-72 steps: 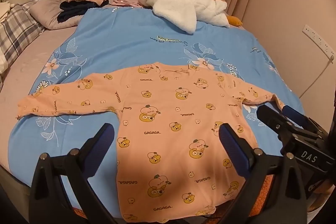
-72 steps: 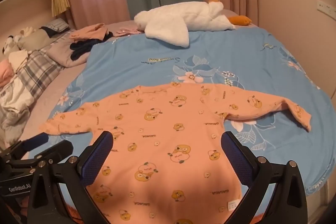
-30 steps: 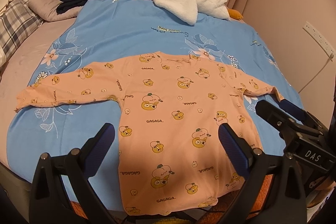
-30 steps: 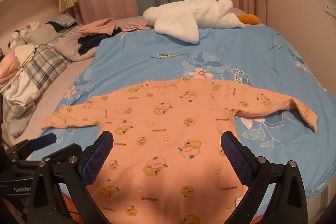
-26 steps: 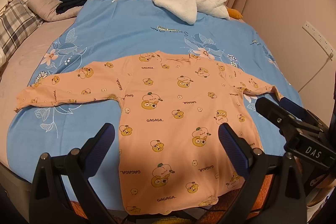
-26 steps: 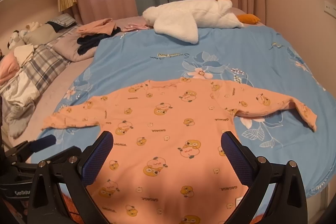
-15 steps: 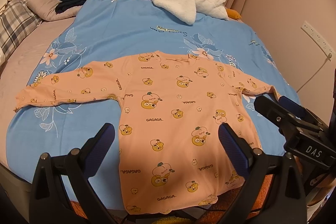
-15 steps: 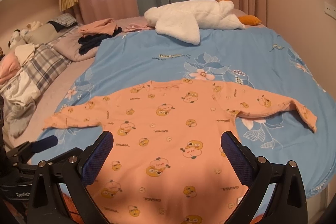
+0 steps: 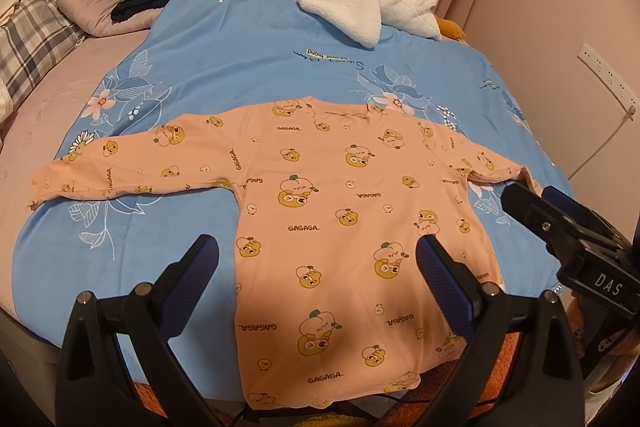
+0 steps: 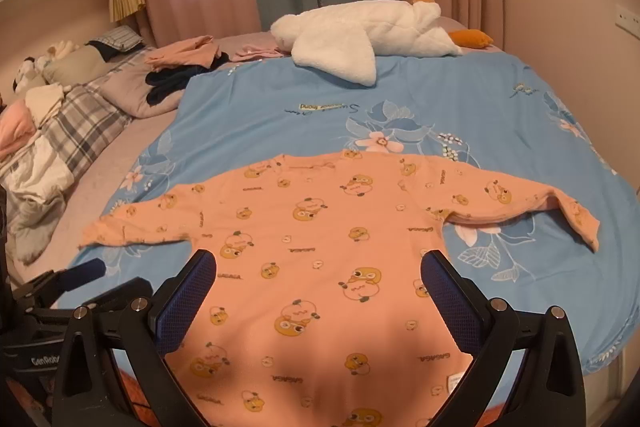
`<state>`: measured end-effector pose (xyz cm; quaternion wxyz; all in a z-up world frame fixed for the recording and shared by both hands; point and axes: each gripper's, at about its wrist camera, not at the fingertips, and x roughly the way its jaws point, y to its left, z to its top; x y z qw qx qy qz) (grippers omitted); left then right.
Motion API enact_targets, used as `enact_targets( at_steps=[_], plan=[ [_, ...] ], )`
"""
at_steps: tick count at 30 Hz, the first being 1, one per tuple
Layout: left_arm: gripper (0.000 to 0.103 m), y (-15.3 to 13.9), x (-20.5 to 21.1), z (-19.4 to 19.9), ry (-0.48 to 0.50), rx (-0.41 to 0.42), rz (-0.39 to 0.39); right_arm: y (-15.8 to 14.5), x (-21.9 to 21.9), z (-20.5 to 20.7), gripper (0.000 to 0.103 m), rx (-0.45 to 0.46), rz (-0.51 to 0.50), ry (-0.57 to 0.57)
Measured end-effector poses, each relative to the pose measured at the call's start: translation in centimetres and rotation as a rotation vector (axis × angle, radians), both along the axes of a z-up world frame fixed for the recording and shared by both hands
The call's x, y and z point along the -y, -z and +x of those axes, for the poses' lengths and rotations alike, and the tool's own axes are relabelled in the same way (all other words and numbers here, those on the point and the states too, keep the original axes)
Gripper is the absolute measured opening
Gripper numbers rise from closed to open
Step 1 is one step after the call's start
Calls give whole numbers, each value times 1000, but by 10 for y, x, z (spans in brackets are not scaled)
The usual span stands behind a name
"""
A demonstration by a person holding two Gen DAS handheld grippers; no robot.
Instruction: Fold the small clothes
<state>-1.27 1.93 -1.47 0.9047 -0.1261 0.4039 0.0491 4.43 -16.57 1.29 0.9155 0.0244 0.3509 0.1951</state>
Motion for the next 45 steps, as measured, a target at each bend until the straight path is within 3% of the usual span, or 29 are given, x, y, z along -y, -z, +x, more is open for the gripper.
enact_targets(
  at_steps=[24,33,38,42,45],
  plan=[
    [99,13,-8,12,4,-39,-68,11,20,9,102,-69,63,57],
    [93,39,-2,31,24,-94,-110,39,49,30,94,-198,198,87],
    [91,58,7,46,59,-146,-138,59,112,50,93,-269,326,212],
    [89,76,9,56,70,-172,-135,81,188,73,92,-335,431,396],
    [80,91,7,59,56,-198,-139,103,248,96,83,-385,512,548]
  ],
)
